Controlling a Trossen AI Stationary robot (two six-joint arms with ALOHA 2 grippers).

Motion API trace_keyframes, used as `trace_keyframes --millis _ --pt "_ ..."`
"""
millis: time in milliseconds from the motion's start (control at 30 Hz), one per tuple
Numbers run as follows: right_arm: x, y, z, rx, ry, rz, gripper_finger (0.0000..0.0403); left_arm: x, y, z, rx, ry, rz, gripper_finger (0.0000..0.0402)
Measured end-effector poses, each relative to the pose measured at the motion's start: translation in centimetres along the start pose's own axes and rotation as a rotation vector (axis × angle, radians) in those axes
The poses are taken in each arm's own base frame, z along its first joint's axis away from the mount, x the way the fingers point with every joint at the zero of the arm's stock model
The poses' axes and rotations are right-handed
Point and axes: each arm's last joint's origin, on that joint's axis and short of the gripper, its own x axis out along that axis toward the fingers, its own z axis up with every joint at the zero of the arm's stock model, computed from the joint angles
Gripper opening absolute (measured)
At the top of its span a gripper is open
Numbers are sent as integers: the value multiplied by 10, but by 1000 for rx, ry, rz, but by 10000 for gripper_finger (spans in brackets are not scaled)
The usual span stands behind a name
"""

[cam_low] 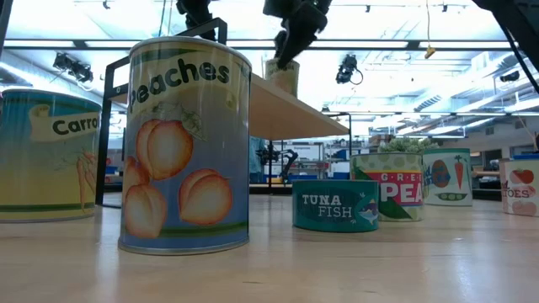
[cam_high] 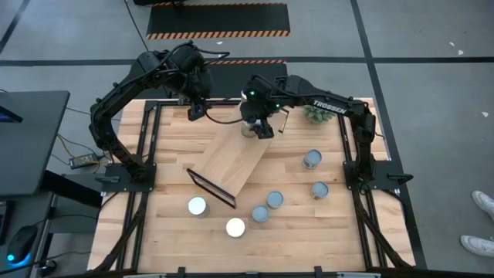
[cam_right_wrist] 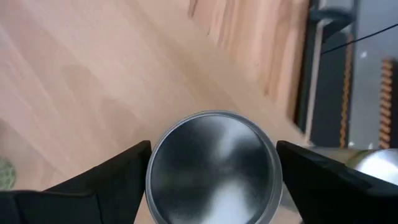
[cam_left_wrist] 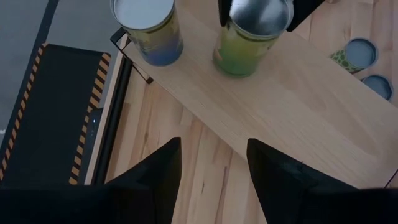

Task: Pick and place cans onto a shelf
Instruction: Put the canned oranges on the shelf

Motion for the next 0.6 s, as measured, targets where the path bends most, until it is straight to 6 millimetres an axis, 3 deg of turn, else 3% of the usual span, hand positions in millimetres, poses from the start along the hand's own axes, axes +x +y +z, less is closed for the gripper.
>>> trace_keyframes --millis 200,600 --pt "-16 -4 5 2 -42 -28 351 0 0 0 2 -2 -6 188" --pt "-11 -10 -2 18 -24 5 348 0 0 0 -7 -2 -6 188"
